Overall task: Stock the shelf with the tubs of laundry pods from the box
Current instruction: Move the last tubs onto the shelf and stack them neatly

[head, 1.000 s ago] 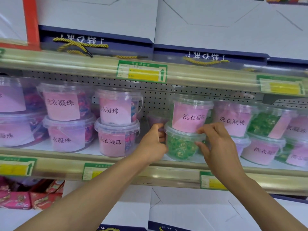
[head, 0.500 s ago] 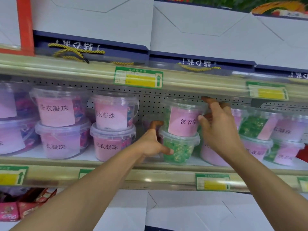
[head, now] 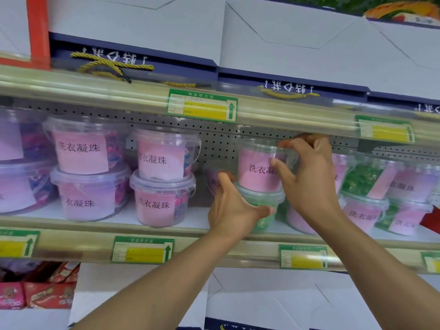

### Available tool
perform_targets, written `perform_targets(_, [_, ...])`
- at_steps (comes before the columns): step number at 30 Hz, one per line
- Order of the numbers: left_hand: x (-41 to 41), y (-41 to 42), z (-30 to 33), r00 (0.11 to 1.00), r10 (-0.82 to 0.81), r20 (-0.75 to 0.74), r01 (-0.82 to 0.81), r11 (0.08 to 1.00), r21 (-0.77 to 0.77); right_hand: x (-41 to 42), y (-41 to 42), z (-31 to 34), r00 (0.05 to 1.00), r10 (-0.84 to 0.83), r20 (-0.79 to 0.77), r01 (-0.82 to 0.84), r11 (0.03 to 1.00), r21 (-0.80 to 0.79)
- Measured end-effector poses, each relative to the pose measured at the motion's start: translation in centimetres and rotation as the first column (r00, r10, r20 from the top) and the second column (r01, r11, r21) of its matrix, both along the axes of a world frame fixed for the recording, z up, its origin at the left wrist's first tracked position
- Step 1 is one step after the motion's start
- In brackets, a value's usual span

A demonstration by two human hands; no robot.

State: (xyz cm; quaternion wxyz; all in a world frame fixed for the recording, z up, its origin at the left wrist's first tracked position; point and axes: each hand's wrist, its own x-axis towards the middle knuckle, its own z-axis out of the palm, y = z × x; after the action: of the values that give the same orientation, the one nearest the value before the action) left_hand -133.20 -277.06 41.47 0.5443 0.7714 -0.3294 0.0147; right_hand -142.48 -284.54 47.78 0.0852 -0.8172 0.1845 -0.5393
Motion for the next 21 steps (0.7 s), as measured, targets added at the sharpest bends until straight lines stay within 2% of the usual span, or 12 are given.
perform_targets(2, [-0.4,0.3,-0.5,0.996,0.069,0.059,-0.07,0.998,0.001,-0.2,-0.3,-0.1,0.995,0.085,-0.05,-0.082,0.994,0.07])
perform_targets(4, [0.1,1.0,-0.7,0.996,0.051,0.072,-0.052,0.999,0.013,-0.3,-1.0,0.0,0.973,0.212,-0.088,-0.189,0.957,0.219])
perform_targets(7, [1.9,2.1,-0.3,0.992,-0.119,-0.038,0.12,0.993,0.019,-0.5,-1.9,0.5,0.912,0.409,-0.041,-0.354,0.832,0.428])
perform_targets(9, [2.9,2.4,0.1,0.949,-0.274,-0.157,0.282,0.959,0.026,-0.5,-2.0,0.6,0.89,0.456,0.012,-0.409,0.787,0.461])
perform_targets(11, [3.1,2.3,0.3,0.917,-0.346,-0.197,0.356,0.935,0.013,-0.3,-2.0,0.4,0.908,0.417,0.047,-0.396,0.816,0.42])
perform_targets(15, [2.7,1.5,0.1,0.943,-0.292,-0.159,0.29,0.956,-0.042,0.7,-1.3,0.2,0.983,0.17,0.073,-0.185,0.928,0.324])
perform_targets(18, [1.8,1.3,-0.4,0.981,-0.169,-0.096,0.168,0.986,-0.023,1.0,-0.1,0.1,0.997,0.054,0.061,-0.067,0.971,0.228])
perform_targets(21, [0.6,1.7,-0.8,0.999,0.044,0.022,-0.044,0.999,-0.008,0.9,1.0,0.0,0.996,0.075,0.046,-0.083,0.975,0.206])
